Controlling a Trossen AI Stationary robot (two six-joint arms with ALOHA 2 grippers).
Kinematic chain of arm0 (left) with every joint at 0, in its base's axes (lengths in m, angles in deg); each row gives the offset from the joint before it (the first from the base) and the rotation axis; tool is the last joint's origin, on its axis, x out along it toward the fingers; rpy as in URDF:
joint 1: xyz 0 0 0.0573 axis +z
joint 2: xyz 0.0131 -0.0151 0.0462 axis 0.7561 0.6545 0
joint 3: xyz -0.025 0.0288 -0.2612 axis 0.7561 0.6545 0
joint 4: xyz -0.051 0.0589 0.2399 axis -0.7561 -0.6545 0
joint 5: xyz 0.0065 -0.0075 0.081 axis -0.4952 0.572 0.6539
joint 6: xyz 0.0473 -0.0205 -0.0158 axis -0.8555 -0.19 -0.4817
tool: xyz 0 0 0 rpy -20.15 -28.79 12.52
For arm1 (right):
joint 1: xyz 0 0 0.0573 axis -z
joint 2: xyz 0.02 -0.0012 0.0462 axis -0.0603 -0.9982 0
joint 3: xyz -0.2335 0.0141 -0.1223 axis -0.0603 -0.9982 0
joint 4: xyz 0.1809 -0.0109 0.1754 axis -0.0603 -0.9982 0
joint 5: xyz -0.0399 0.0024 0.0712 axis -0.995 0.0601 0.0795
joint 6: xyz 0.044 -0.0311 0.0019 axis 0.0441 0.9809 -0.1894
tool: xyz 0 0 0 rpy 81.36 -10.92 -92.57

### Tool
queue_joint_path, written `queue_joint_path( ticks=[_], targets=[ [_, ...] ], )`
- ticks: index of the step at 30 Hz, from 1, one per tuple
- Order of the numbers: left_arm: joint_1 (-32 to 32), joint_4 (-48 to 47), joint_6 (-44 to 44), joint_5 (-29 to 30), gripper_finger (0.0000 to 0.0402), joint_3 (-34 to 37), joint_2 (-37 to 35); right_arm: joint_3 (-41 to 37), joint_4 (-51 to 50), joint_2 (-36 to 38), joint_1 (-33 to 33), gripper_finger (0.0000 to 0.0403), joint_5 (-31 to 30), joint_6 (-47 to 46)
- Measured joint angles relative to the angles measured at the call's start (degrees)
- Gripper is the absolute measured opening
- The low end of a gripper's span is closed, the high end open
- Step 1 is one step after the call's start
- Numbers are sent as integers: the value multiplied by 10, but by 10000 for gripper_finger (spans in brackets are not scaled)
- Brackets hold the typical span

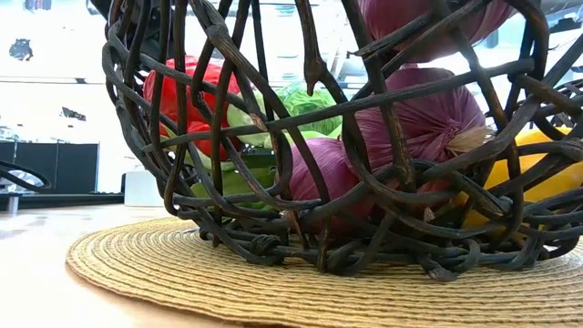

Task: Build produce basket
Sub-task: Put the green beans into the black basket

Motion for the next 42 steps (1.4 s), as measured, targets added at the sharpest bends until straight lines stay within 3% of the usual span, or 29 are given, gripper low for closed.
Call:
queue_joint_path(
  ticks=[2, 13, 19, 27, 34, 42],
  targets=[
    [2, 0, -3, -1, 171, 0, 0, 14, -64, 0, 0, 260, -25, -41],
    [63, -7, -20, -14, 171, 0, 0, 9, -65, 98, 25, 260, -75, -17],
    [146, 7, -68, -79, 171, 0, 0, 9, -64, 181, 32, 260, -101, -7],
    [277, 172, -213, -245, 171, 0, 0, 9, -64, 259, 32, 260, -119, -9],
    [374, 279, -221, -319, 171, -2, 6, 9, -64, 269, 32, 260, -119, 1],
    [441, 266, -217, -409, 171, -60, 86, 9, -64, 269, 32, 260, -118, 8]
  ],
)
